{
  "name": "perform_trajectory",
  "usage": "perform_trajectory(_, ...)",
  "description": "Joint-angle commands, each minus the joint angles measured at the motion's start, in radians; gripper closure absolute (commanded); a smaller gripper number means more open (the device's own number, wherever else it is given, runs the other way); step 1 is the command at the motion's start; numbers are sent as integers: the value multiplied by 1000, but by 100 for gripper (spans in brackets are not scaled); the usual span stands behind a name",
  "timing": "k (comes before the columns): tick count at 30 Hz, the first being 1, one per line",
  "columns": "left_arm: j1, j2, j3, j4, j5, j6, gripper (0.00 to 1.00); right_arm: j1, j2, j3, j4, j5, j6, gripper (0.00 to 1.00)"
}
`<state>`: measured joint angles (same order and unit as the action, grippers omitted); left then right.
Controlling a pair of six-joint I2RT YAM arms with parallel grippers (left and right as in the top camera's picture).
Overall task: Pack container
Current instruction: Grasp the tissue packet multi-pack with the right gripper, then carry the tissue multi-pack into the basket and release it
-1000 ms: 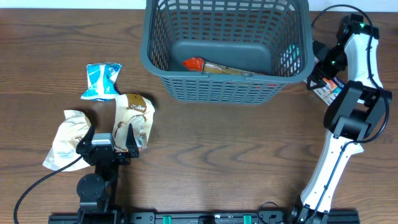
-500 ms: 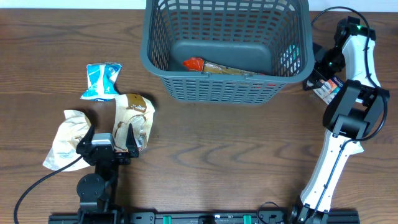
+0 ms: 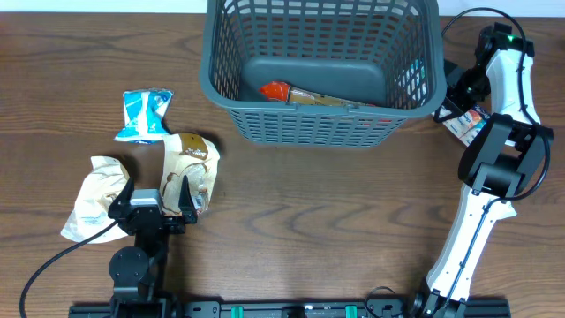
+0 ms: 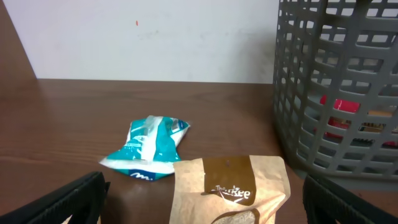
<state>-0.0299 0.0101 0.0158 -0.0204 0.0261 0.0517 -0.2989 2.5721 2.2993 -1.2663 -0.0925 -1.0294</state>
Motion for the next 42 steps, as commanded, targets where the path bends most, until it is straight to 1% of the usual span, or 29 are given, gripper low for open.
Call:
perform_trajectory(1, 0, -6, -12, -42, 15, -5, 2, 12, 43, -11, 0, -37, 44, 99)
perform_trajectory(8, -1, -6, -12, -43, 15, -5, 1, 11, 10, 0, -1, -63, 196, 99)
perform_trajectory(15, 0, -6, -12, -43, 15, -5, 1, 10, -89, 31, -1, -73, 345, 99)
perform_trajectory(19, 0, -6, -12, -43, 15, -5, 1, 8, -179, 67, -1, -73, 465, 99)
perform_trajectory(25, 0, -6, -12, -43, 15, -5, 1, 5, -351, 77, 17, -63, 525, 99)
perform_trajectory(32, 0, -6, -12, -43, 15, -5, 1, -8, -543, 77, 94, 14, 673, 99)
perform_trajectory(38, 0, -6, -12, -43, 15, -5, 1, 6, -672, 77, 162, -17, 671, 99)
perform_trajectory(42, 0, -6, -12, -43, 15, -5, 1, 43, -755, 77, 240, -140, 639, 99)
